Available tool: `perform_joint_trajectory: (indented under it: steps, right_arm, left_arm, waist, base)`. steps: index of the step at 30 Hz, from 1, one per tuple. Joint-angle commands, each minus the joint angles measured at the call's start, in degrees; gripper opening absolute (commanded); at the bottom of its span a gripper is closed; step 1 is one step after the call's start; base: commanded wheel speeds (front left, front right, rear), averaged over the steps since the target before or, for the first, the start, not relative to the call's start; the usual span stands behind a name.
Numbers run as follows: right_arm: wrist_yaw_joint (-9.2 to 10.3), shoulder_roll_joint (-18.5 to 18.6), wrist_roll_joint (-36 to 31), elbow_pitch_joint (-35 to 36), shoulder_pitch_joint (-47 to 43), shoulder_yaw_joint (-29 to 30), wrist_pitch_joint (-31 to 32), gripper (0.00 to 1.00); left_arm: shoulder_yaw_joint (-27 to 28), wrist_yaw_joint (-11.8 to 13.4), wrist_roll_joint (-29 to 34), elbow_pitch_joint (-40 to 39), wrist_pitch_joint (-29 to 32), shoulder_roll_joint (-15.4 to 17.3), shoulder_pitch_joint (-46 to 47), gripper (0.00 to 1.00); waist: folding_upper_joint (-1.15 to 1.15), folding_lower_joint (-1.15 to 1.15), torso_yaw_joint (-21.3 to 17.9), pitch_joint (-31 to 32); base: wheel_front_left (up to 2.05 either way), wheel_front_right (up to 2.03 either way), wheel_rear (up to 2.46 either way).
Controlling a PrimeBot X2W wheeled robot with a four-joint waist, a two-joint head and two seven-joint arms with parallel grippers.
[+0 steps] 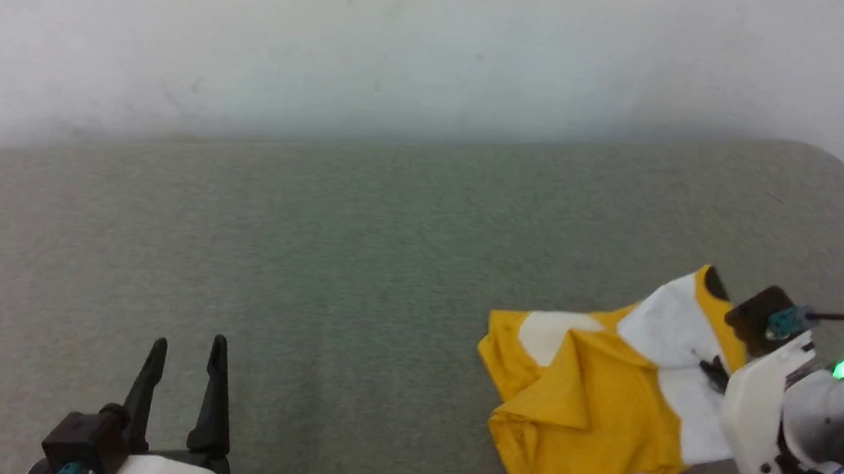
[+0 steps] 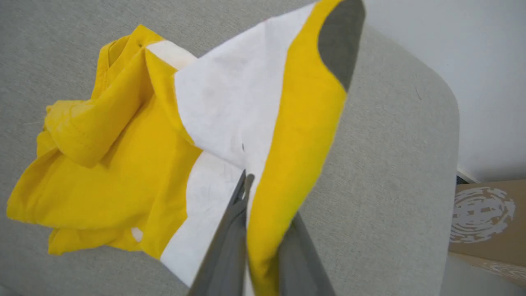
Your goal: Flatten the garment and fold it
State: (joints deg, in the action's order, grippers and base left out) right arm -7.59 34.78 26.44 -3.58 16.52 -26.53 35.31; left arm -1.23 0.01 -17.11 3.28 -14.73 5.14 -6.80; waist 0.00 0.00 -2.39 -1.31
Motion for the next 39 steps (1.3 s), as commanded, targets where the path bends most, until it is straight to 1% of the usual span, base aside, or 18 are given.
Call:
perform_joint_trajectory:
  steps: [1, 5, 9, 12, 17, 18, 19, 20, 21, 24, 27, 31, 33, 35, 39]
  right_arm:
    - [0.1, 1.03, -0.76, 0.69, 1.18, 0.39, 0.56, 0.0]
    - [0.1, 3.57, -1.31, -0.21, 2.37, 3.61, 1.03, 0.0]
    - [0.1, 4.27, -1.54, -6.09, 3.45, 8.49, -2.06, 0.0]
    - [0.1, 3.69, -1.95, -12.26, 4.75, 12.82, -6.62, 0.0]
    - [0.1, 1.39, -4.15, -21.86, 8.28, 19.12, -17.25, 0.0]
    - [0.1, 0.84, -4.77, -23.72, 8.99, 20.17, -19.2, 0.04]
    - [0.1, 0.25, -5.48, -25.42, 9.75, 20.97, -21.27, 0.37]
    - [0.1, -0.31, -6.3, -27.0, 10.54, 21.69, -23.47, 0.84]
    - [0.1, -0.93, -7.02, -28.74, 11.29, 22.41, -25.38, 1.0]
    - [0.1, -2.87, -9.31, -34.29, 13.04, 24.1, -28.53, 1.0]
    - [0.1, -4.36, -11.3, -39.13, 14.07, 25.89, -30.07, 1.0]
    - [0.1, -5.27, -13.88, -41.89, 13.97, 28.4, -33.38, 1.0]
    - [0.1, -5.74, -14.99, -41.69, 12.81, 28.69, -34.71, 1.0]
    - [0.1, -6.34, -15.55, -39.82, 11.05, 28.96, -36.4, 1.0]
    - [0.1, -7.86, -15.66, -32.9, 5.15, 29.89, -38.65, 1.0]
  left_arm:
    - [0.32, -0.38, 0.48, -0.77, -0.27, -0.29, 0.66, 1.0]
    - [0.5, -0.79, 1.51, -3.21, -0.27, -0.13, 2.53, 1.0]
    - [-0.06, -1.86, 2.77, -4.92, -0.27, 1.11, 6.12, 1.0]
    - [-0.95, -2.59, 3.79, -6.22, 0.04, 2.33, 9.37, 1.0]
    - [-2.35, -3.51, 4.82, -8.09, 1.25, 3.77, 14.59, 1.0]
    - [-2.5, -3.63, 4.84, -8.2, 1.34, 3.92, 15.45, 1.0]
    - [-2.5, -3.68, 4.85, -8.24, 1.35, 4.07, 16.17, 1.0]
    - [-2.46, -3.69, 4.86, -8.32, 1.34, 4.21, 16.79, 1.0]
    - [-2.41, -3.68, 4.91, -8.37, 1.31, 4.37, 17.34, 1.0]
    - [-2.14, -3.5, 4.98, -8.2, 1.18, 4.75, 18.3, 1.0]
    - [-1.7, -3.01, 5.07, -7.68, 1.0, 5.0, 18.07, 1.0]
    - [-0.97, -2.09, 4.89, -6.73, 0.68, 4.81, 16.33, 1.0]
    - [-0.56, -1.56, 4.72, -6.13, 0.5, 4.57, 14.92, 1.0]
    - [-0.14, -1.08, 4.41, -5.62, 0.34, 4.18, 13.36, 1.0]
    - [0.33, -0.29, 4.03, -4.53, 0.08, 3.3, 10.53, 1.0]
  waist:
    - [0.0, 0.0, -6.29, -2.86]
    - [0.0, 0.0, -11.15, -7.9]
    - [0.0, 0.0, -13.82, -13.75]
    - [0.0, 0.0, -14.34, -18.25]
    - [0.0, 0.0, -13.29, -23.93]
    - [0.0, 0.0, -12.92, -24.52]
    - [0.0, 0.0, -12.66, -24.91]
    - [0.0, 0.0, -12.38, -25.28]
    - [0.0, 0.0, -12.09, -25.52]
    - [0.0, 0.0, -11.43, -25.46]
    - [0.0, 0.0, -11.14, -24.34]
    - [0.0, 0.0, -10.96, -21.48]
    - [0.0, 0.0, -10.86, -19.37]
    - [0.0, 0.0, -10.68, -17.23]
    - [0.0, 0.0, -9.37, -12.88]
  base:
    - [0.0, 0.0, 0.0]
    - [0.0, 0.0, 0.0]
    - [0.0, 0.0, 0.0]
    - [0.0, 0.0, 0.0]
    - [0.0, 0.0, 0.0]
    - [0.0, 0.0, 0.0]
    - [0.0, 0.0, 0.0]
    - [0.0, 0.0, 0.0]
    - [0.0, 0.0, 0.0]
    - [0.0, 0.0, 0.0]
    - [0.0, 0.0, 0.0]
    - [0.0, 0.0, 0.0]
    - [0.0, 0.0, 0.0]
    - [0.0, 0.0, 0.0]
    - [0.0, 0.0, 0.0]
